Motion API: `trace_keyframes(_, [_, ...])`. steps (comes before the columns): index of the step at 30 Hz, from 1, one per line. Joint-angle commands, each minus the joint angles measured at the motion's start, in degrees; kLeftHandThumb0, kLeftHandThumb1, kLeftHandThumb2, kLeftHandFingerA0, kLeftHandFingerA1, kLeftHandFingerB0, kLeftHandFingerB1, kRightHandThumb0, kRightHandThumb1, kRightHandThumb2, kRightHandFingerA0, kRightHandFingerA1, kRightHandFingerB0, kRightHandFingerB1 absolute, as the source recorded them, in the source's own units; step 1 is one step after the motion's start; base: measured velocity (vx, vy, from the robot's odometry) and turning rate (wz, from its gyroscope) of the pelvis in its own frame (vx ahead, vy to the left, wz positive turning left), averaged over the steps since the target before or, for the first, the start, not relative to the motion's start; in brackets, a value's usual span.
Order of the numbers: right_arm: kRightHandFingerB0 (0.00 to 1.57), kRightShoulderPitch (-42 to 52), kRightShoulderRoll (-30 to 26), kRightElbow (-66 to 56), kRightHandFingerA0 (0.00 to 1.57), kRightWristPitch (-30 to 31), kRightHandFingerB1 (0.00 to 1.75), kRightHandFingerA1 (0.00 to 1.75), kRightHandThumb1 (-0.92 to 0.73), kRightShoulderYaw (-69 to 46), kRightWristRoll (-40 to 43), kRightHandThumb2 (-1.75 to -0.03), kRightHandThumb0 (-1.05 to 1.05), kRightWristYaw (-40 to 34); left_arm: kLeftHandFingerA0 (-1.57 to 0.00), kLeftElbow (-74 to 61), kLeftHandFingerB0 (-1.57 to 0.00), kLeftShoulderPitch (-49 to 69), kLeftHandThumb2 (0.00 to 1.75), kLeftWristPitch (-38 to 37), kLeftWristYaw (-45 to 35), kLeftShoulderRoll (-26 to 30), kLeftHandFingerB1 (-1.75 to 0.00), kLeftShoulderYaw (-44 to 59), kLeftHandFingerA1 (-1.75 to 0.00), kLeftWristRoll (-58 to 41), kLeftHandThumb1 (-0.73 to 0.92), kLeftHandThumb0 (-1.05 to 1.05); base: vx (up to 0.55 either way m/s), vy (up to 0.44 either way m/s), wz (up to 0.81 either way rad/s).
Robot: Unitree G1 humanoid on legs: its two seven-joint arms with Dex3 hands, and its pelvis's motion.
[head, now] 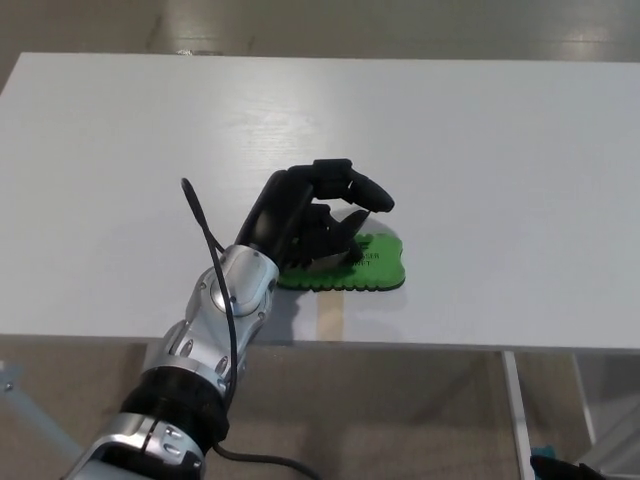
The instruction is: Use the left hand to press on the green eraser and wipe the desk from center to the left and then back to center.
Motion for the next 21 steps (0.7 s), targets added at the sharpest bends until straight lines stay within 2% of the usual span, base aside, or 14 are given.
trace_keyframes(1, [0.66,0.07,0.07,-0.13,0.74,-0.48,0.48,0.5,-0.59,-0.02,0.14,-0.56,-0.31,0.74,-0.92,1.92,-0.82,-0.06,0.65,-1.17,0.57,-1.14,-0.95,-0.17,-1.11,0.49,0.86,-0.16,0.0,0.0,0.0])
trace_keyframes(11, [0.67,-0.27,0.1,-0.34,0.74,-0.33,0.49,0.5,-0.59,-0.01,0.26,-0.56,-0.31,1.0,-0.92,4.94,-0.82,4.47,0.67,-1.54,1.03,-3.56,-0.96,-1.21,-1.1,0.85,0.86,-0.17,0.0,0.0,0.0])
trace_keyframes(21, [0.66,-0.83,0.07,-0.28,0.75,-0.37,0.49,0.51,-0.59,0.12,-0.02,-0.57,-0.31,0.48,-0.9,7.33,-0.81,6.03,0.7,-1.9,-0.42,-3.45,-0.99,0.24,-1.14,-1.0,0.88,-0.15,0.0,0.0,0.0])
